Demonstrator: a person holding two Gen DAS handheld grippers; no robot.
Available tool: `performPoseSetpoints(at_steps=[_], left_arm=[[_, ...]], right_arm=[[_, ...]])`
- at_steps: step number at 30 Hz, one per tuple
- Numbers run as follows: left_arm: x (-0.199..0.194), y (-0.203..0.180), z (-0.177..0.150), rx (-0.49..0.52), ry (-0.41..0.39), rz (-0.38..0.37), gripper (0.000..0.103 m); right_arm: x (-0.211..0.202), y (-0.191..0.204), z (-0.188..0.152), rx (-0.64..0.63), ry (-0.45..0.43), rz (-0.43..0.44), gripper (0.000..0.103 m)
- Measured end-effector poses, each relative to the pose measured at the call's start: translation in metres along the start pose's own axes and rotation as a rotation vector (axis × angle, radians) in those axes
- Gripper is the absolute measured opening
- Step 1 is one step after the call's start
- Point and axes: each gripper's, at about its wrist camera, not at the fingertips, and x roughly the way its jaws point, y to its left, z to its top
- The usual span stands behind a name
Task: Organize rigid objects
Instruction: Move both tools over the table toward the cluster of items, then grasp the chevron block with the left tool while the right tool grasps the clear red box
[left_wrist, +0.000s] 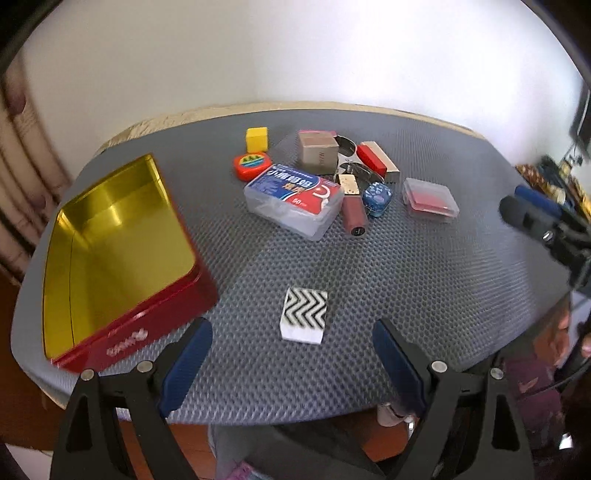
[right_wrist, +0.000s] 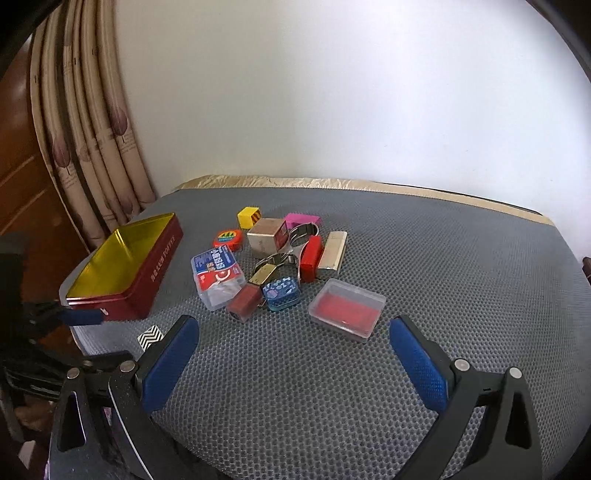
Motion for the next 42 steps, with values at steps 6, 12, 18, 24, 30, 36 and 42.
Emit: performPoseSetpoints(at_steps=[6, 12, 18, 24, 30, 36, 42], left_arm=[[0.023, -0.002, 0.012, 0.009, 0.036, 0.005, 0.091], [0.037, 0.002, 0.013, -0.012, 0.06, 0.011, 0.091], [0.043, 0.0, 0.011, 0.013, 0.067, 0.024, 0.091], [0.045, -0.005, 0.009, 0.037, 0.066, 0.036, 0.091], [0.049, -0.007, 0.007, 0.05, 0.075, 0.031, 0.09], [0.055, -0.012, 0.004, 0.066, 0.096, 0.001, 0.049], [0.048, -0.016, 0.001, 0.08, 0.071, -0.005, 0.029]], right_arm=[[0.006, -0.003, -0.003, 0.013, 0.02, 0.013, 0.103], [0.01, -0.003, -0.006, 0.015, 0.029, 0.018, 0.103], [0.017, -0.008, -0.008, 0.036, 0.048, 0.019, 0.103], [0.021, -0.009, -0.011, 0.044, 0.065, 0.021, 0.103], [0.025, -0.013, -0.012, 0.057, 0.08, 0.028, 0.103], [0.027, -0.016, -0.013, 0.06, 0.089, 0.023, 0.103], [0.027, -0.021, -0.004, -0.026, 0.11, 0.054, 0.103]])
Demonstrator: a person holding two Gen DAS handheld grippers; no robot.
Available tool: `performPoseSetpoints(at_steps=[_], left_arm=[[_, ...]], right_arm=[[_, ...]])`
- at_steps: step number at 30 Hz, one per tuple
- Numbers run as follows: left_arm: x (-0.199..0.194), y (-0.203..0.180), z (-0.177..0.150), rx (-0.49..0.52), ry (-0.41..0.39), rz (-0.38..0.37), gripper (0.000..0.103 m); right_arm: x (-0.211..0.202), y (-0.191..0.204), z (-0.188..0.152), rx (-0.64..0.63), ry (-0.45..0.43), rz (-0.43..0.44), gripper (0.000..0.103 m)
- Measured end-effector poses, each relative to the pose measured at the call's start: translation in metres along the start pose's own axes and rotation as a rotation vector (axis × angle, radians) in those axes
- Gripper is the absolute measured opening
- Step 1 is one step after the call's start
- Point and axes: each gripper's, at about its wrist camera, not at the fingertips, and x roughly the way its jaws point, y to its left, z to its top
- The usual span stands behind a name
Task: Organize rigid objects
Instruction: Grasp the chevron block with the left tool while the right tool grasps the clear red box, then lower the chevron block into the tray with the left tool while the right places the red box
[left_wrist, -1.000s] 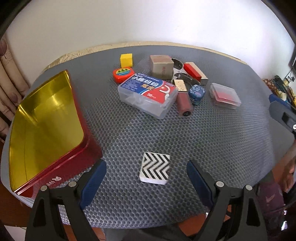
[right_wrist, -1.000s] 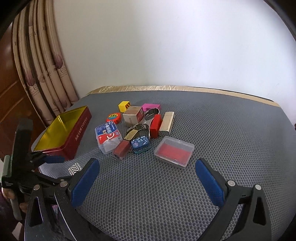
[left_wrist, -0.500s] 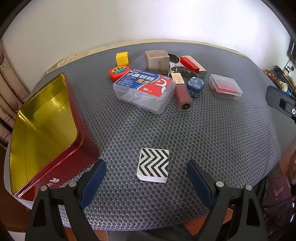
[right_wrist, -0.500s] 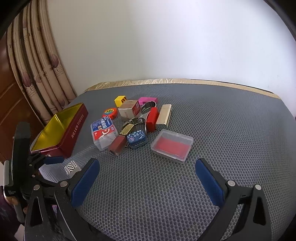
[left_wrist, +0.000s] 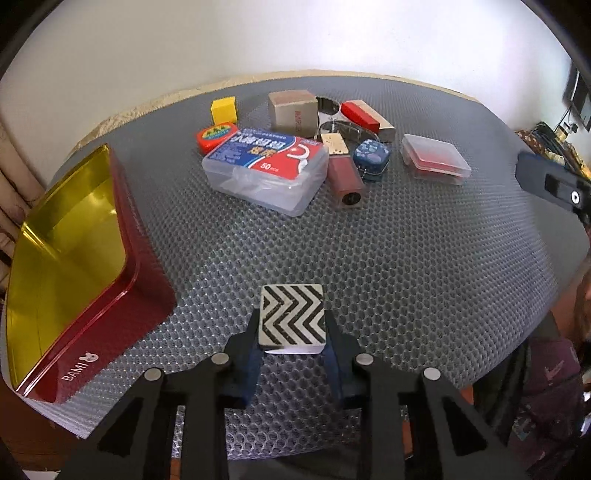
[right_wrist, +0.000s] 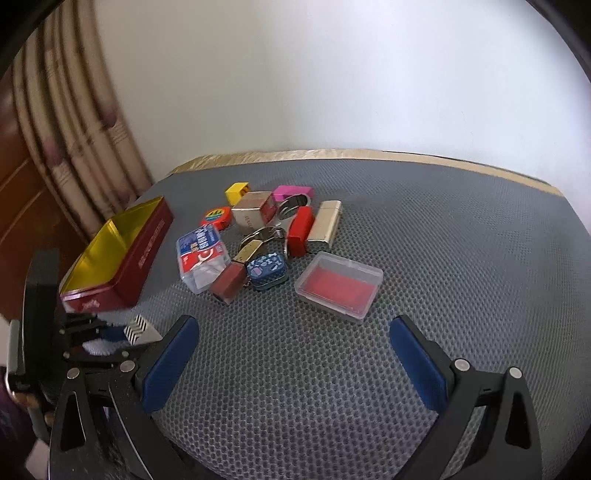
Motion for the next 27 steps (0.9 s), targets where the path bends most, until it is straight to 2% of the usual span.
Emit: performPoseSetpoints(at_steps=[3, 8, 14, 16, 18, 20, 25, 27], left_arm=[[-0.012, -0.003, -0.004, 0.017, -0.024, -0.018, 0.029], [-0.026, -0.005, -0.003, 0.005, -0.049, -0.061, 0.029], [-0.031, -0.006, 0.002, -0.011, -0.053, -0.1, 0.029], [-0.032, -0.004, 0.003, -0.014, -0.054, -0.098, 0.029], [-0.031, -0.003, 0.004, -0.018, -0.054, -0.104, 0.029], [-0.033, -0.001, 0.005, -0.025, -0.054, -0.107, 0.029], [-0.041, 0.003, 0.007, -0.027, -0.065, -0.125, 0.03], [-0.048, 0.006, 0.01, -0.033, -0.078, -0.128, 0.029]], right_arm=[[0.001, -0.008, 0.008, -0.097, 0.022, 0.065, 0.103], [0.042, -0.009, 0.024, -0.382, 0.21, 0.079, 0.103], [0.08, -0.018, 0.047, -0.557, 0.336, 0.121, 0.101], [0.09, -0.021, 0.054, -0.574, 0.365, 0.137, 0.101], [0.101, -0.023, 0.058, -0.58, 0.404, 0.164, 0.096], [0.113, -0.02, 0.059, -0.614, 0.448, 0.152, 0.085], [0.133, -0.009, 0.054, -0.656, 0.527, 0.172, 0.08], [0.145, -0.006, 0.055, -0.636, 0.57, 0.179, 0.059]])
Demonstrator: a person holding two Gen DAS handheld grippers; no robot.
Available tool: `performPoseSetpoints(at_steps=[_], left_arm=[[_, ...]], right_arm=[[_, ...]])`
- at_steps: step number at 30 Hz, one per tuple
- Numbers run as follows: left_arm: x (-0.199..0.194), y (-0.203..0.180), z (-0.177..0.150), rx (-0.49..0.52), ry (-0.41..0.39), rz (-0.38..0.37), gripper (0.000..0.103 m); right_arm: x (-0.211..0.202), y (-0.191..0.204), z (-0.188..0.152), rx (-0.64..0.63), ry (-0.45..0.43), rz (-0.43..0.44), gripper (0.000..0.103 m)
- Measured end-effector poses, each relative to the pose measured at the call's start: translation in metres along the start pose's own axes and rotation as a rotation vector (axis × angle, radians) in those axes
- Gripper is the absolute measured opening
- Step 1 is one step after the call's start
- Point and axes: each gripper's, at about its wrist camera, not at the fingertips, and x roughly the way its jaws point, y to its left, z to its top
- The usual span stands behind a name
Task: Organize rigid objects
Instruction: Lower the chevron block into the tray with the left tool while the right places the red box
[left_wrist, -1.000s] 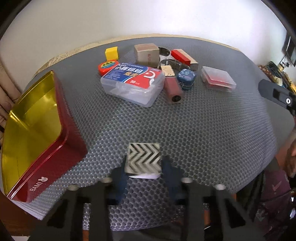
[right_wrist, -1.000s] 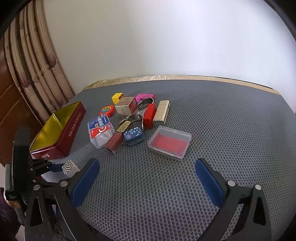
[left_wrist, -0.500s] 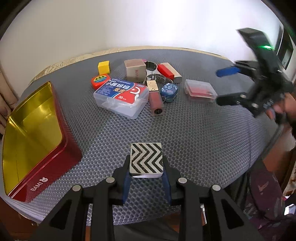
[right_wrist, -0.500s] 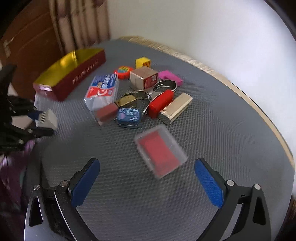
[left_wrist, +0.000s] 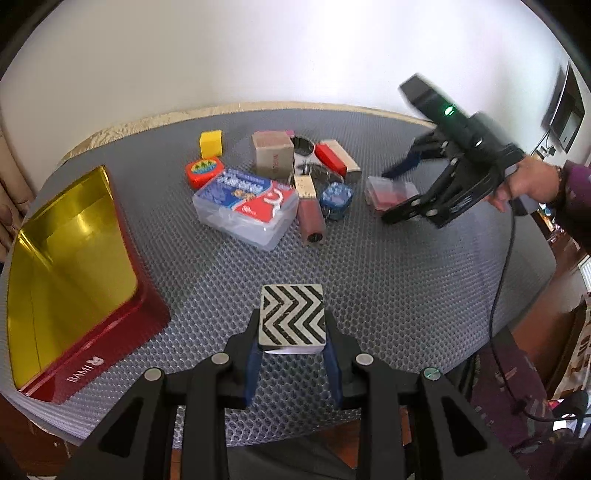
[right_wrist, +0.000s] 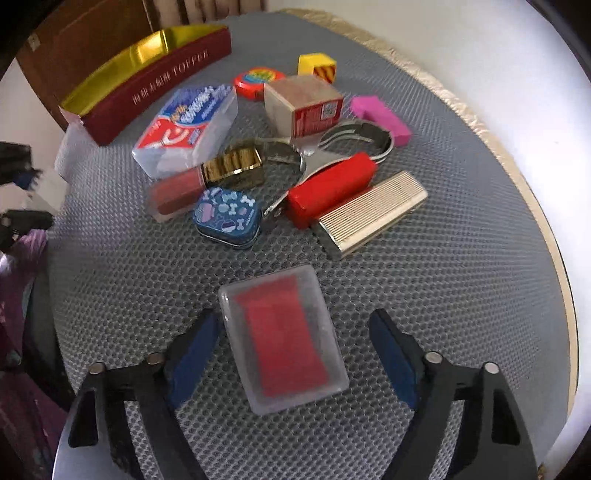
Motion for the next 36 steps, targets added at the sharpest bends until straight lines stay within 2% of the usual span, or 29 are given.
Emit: performPoseSetpoints(at_steps=[1, 4, 7, 11, 14, 16, 17, 19, 20, 23, 28, 31, 32, 33, 36], left_arm=[[-0.005, 0.003, 0.003, -0.011, -0.007, -0.006, 0.029], [-0.025, 0.015, 0.011, -0.049, -0.034, -0.017, 0.029], [-0.05, 0.042, 0.026, -0.094, -0.065, 0.011, 0.029], [-0.064, 0.098, 0.048, -0.138, -0.06, 0.14, 0.03], [-0.052, 0.146, 0.061, -0.175, -0.023, 0.219, 0.03], [-0.041, 0.171, 0.066, -0.194, -0.007, 0.235, 0.029], [-0.033, 0.184, 0.069, -0.205, 0.0, 0.254, 0.029], [-0.018, 0.206, 0.072, -0.231, 0.015, 0.275, 0.03], [-0.011, 0.218, 0.073, -0.246, 0.02, 0.269, 0.03], [0.005, 0.244, 0.076, -0.296, 0.04, 0.298, 0.03], [0.026, 0.272, 0.073, -0.35, 0.093, 0.273, 0.03], [0.026, 0.279, 0.07, -0.371, 0.093, 0.252, 0.04], [0.026, 0.281, 0.069, -0.374, 0.107, 0.246, 0.05], [0.027, 0.282, 0.068, -0.373, 0.122, 0.244, 0.055], [0.016, 0.285, 0.065, -0.369, 0.089, 0.273, 0.055]], right_arm=[[0.0, -0.001, 0.002, 0.015, -0.006, 0.008, 0.053], [0.003, 0.002, 0.004, 0.056, 0.002, -0.009, 0.053], [0.0, 0.009, -0.002, 0.111, -0.015, -0.008, 0.052], [-0.021, 0.021, -0.018, 0.229, -0.118, 0.04, 0.052], [-0.039, 0.025, -0.017, 0.313, -0.192, 0.099, 0.052], [-0.054, 0.029, -0.011, 0.344, -0.255, 0.155, 0.052], [-0.058, 0.029, 0.005, 0.355, -0.282, 0.176, 0.052], [-0.067, 0.035, 0.016, 0.351, -0.321, 0.219, 0.053], [-0.076, 0.035, 0.012, 0.348, -0.328, 0.234, 0.053], [-0.081, 0.051, 0.04, 0.337, -0.352, 0.295, 0.053], [-0.08, 0.077, 0.1, 0.289, -0.391, 0.365, 0.053], [-0.075, 0.093, 0.141, 0.256, -0.403, 0.391, 0.053], [-0.075, 0.096, 0.146, 0.25, -0.403, 0.403, 0.053], [-0.07, 0.1, 0.16, 0.246, -0.399, 0.406, 0.053], [-0.056, 0.103, 0.18, 0.266, -0.387, 0.435, 0.053]])
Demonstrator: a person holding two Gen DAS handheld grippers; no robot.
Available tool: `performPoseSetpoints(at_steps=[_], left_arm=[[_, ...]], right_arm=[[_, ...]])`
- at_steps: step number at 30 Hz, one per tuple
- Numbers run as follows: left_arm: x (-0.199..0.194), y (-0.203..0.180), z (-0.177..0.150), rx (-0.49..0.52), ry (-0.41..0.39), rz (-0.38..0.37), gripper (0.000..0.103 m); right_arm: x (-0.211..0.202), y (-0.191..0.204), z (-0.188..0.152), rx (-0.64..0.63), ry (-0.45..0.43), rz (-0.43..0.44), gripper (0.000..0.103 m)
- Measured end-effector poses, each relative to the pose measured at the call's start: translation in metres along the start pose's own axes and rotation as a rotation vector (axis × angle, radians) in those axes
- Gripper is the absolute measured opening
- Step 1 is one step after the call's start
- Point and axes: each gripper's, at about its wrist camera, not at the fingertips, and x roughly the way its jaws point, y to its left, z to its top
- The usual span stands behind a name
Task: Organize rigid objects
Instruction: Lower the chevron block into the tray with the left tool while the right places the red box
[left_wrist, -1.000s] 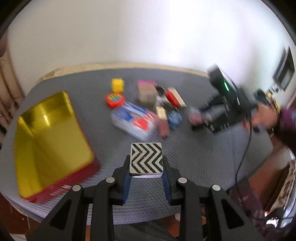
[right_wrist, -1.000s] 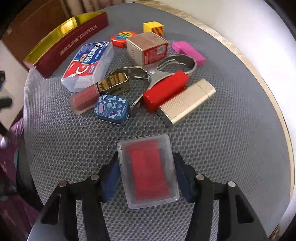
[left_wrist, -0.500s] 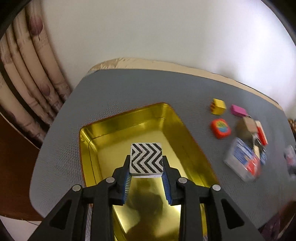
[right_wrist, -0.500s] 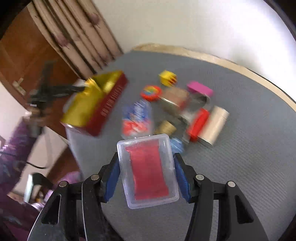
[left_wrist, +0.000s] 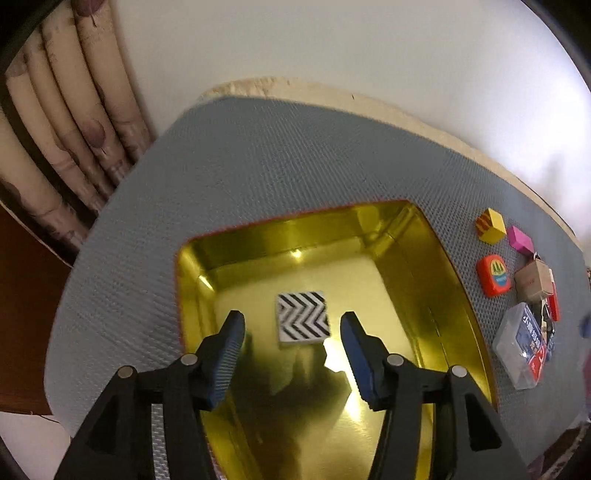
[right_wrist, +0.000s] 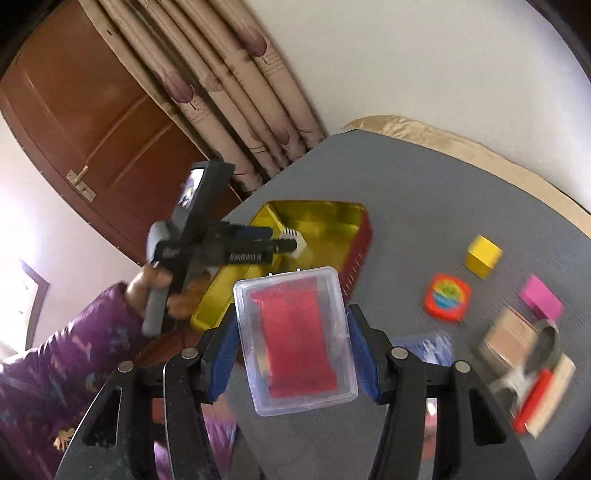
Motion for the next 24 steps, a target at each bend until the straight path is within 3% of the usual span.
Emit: performPoseSetpoints(at_steps=[5, 8, 10, 16, 19, 24], left_arm=[[-0.043, 0.025, -0.031, -0.124, -0.104, -0.049, 0.055], [-0.07, 0.036, -0.065, -0.202, -0.139, -0.072, 0.055], [-0.086, 0.041, -0.087, -0.248, -0.17, -0.049, 0.056], [-0.11, 0.033, -0.141, -0.29, -0.177, -0.029, 0.066], [-0.114, 0.026, -0.155, -0.272, -0.183, -0.054, 0.066], [-0.111, 0.006, -0.156, -0.217, -0.166, -0.118, 0.066]], right_arm=[[0.048, -0.004, 0.032, 0.07, 0.017, 0.07, 0.053], [0.083, 0.001, 0.049, 0.05, 0.055, 0.032, 0.053], [0.106, 0.0, 0.057, 0.054, 0.077, 0.004, 0.053], [0.15, -0.009, 0.069, 0.077, 0.104, -0.099, 0.055], [0.144, -0.011, 0.067, 0.102, 0.048, -0.142, 0.079], [0.054, -0.008, 0.029, 0.125, -0.206, -0.066, 0.08]])
